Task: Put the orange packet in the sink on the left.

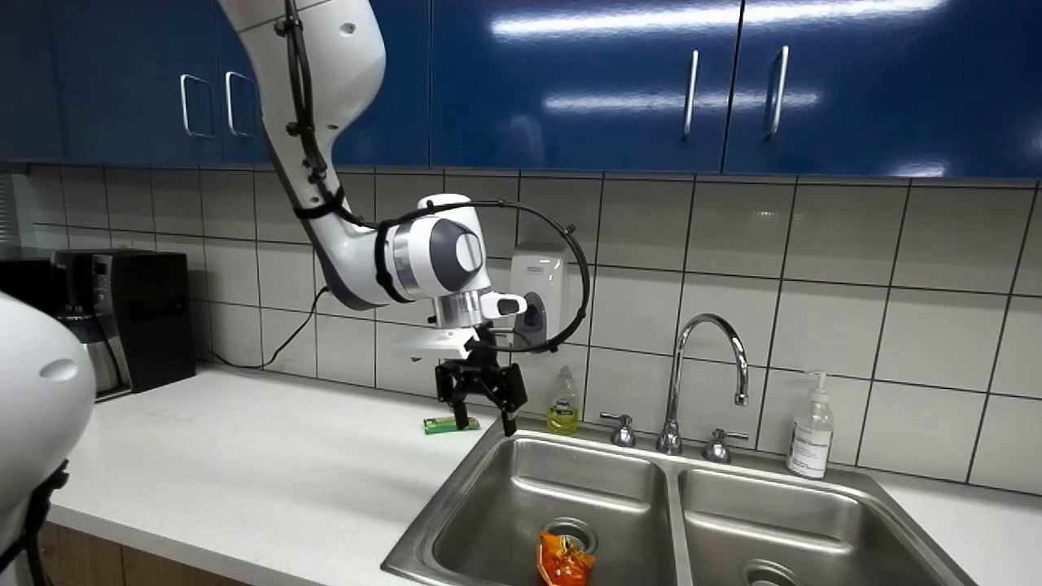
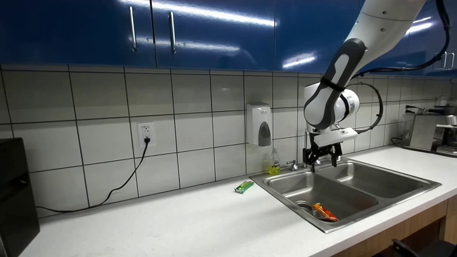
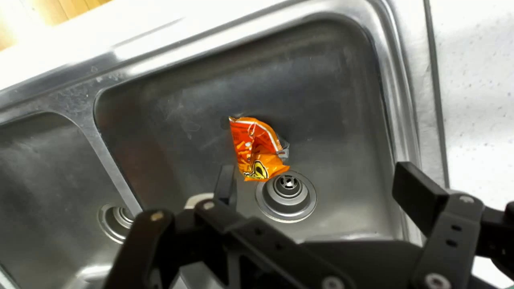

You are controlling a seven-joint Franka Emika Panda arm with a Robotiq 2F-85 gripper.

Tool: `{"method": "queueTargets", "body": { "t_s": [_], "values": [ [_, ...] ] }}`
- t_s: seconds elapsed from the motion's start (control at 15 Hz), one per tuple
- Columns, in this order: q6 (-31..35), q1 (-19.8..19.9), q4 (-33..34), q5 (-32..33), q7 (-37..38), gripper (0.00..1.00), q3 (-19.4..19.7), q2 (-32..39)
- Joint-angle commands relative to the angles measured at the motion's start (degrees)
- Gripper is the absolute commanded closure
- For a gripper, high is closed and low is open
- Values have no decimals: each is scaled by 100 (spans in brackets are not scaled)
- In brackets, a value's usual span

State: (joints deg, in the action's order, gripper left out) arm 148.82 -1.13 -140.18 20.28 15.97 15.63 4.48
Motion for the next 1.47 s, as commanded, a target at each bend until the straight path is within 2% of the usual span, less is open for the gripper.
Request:
{"method": "queueTargets", "body": {
  "t_s": [0.0,0.47,0.93,1.0,1.07,1.4],
  "values": [
    [-338,184,-737,272,293,0,-355,-922],
    [-804,364,-1580,77,192,0,-1033,-2056],
    [-1265,264,-2154,-133,164,0,-1740,-2986],
    [-1472,213,-1871,-184,110,0,-1848,-2845],
    [-1116,338,-1894,-170,64,0,-1749,-2569],
    [-1278,301,-1852,-178,74,0,-1895,-2685]
  ]
}}
